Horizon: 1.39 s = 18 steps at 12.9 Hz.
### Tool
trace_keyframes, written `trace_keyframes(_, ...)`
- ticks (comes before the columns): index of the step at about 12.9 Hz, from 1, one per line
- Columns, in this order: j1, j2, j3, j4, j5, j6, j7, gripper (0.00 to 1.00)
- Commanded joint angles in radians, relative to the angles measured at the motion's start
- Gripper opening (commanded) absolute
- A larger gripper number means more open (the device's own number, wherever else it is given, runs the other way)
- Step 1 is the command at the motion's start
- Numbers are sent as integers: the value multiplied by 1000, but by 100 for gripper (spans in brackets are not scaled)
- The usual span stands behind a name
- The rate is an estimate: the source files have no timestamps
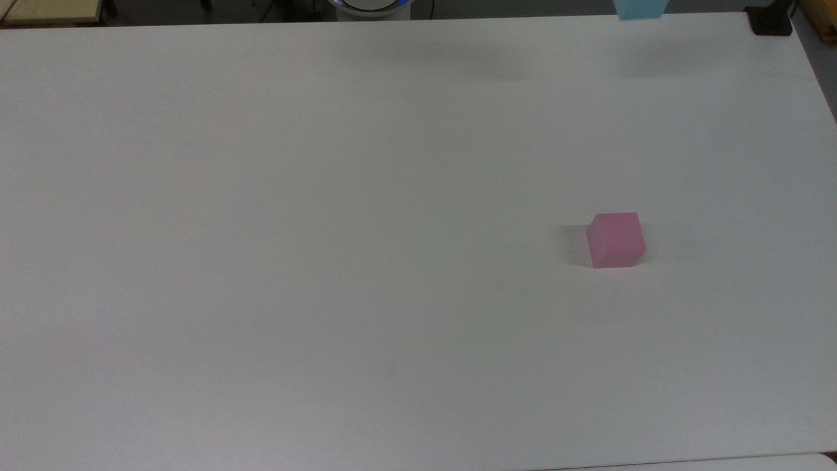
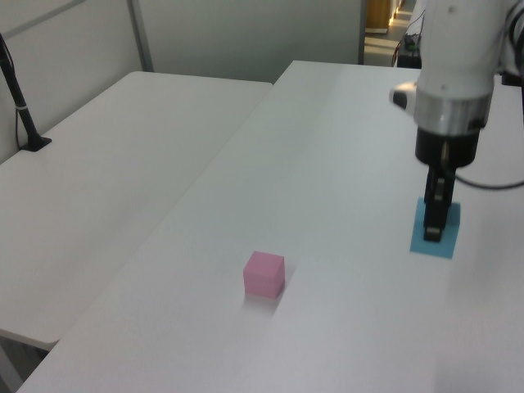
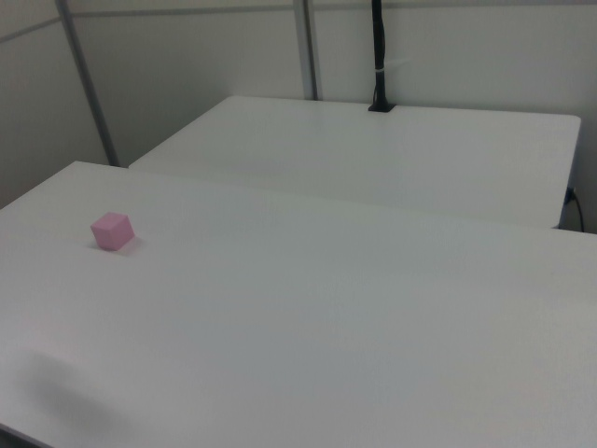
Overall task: Put blue cube on pink cube
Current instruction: 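Carry the light blue cube over the pink cube and lower it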
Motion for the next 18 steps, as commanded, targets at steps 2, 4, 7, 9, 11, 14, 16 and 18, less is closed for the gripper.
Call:
trace_keyframes(2,9,25,-9,134,-12,-91,-72,13)
trace_keyframes(4,-9,44,-25,169,-14,-94,-153,13)
trace_keyframes(7,-103,148,-28,277,-15,-103,-231,13)
trace_keyframes(9,-147,264,-29,399,-37,-104,-251,13)
trace_keyframes(11,-181,378,-29,505,-50,-103,-251,14)
trace_keyframes(14,-191,491,-52,579,-51,-60,-251,14)
trace_keyframes(16,-198,514,-52,579,-51,-2,-248,14)
trace_keyframes(18,-212,545,-54,581,-51,52,-248,14)
